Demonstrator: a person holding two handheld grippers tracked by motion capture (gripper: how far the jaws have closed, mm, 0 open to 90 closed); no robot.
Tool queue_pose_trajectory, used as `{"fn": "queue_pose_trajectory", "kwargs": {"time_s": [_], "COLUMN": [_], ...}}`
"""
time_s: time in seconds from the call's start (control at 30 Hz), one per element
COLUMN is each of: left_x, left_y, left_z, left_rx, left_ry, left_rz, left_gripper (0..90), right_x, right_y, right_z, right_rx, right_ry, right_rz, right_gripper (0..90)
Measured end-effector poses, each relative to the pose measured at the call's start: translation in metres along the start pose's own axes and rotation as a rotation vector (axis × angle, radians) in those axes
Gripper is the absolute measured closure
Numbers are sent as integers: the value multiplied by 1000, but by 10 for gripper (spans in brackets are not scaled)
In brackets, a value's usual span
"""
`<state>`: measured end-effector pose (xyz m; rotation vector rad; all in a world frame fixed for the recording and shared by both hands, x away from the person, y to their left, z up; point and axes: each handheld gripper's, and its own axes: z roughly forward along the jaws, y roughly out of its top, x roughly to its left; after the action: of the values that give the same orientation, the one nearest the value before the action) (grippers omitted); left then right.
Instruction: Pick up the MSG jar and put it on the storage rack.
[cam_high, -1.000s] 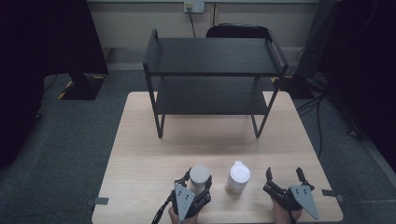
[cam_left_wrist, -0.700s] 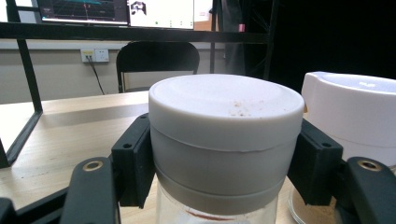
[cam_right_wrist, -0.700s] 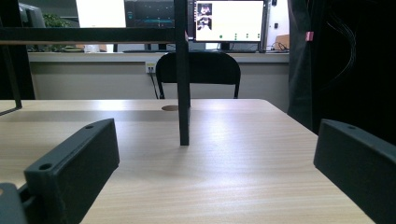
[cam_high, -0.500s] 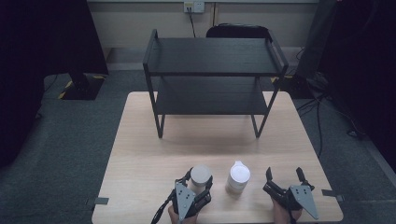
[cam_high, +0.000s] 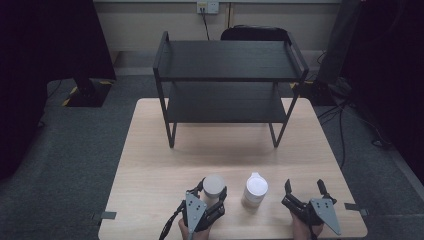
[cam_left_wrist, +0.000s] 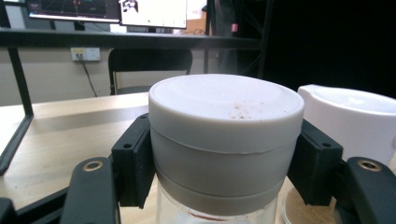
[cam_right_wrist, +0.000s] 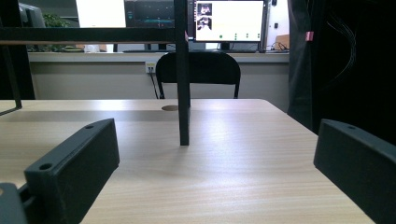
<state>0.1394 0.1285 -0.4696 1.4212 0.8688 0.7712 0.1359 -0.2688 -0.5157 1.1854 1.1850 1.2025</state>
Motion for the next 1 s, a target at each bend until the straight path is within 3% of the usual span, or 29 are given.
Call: {"fn": "queue_pose_trajectory", "kwargs": {"time_s": [0.27,0.4,0.43,0.5,0.8,1.0], "left_x": [14,21,23,23,45,62], "left_y": [7,15,20,21,50,74], "left_z": [-4,-4,-4,-4,2,9], "left_rx": [-20,-14,-13,-15,-43,-76], "left_ry": [-52,-72,-82,-87,-166,-217], "left_rz": [1,-25,-3,3,47,32], "left_gripper": [342,343,342,343,343,343], "right_x": [0,0,0,0,-1,-1], "right_y": [0,0,0,0,0,0], "right_z": [0,0,0,0,0,0], "right_rx": [0,0,0,0,0,0], "right_ry": [0,2,2,3,3,4], "right_rz": [0,0,0,0,0,1], "right_gripper": [0,0,0,0,0,0]}}
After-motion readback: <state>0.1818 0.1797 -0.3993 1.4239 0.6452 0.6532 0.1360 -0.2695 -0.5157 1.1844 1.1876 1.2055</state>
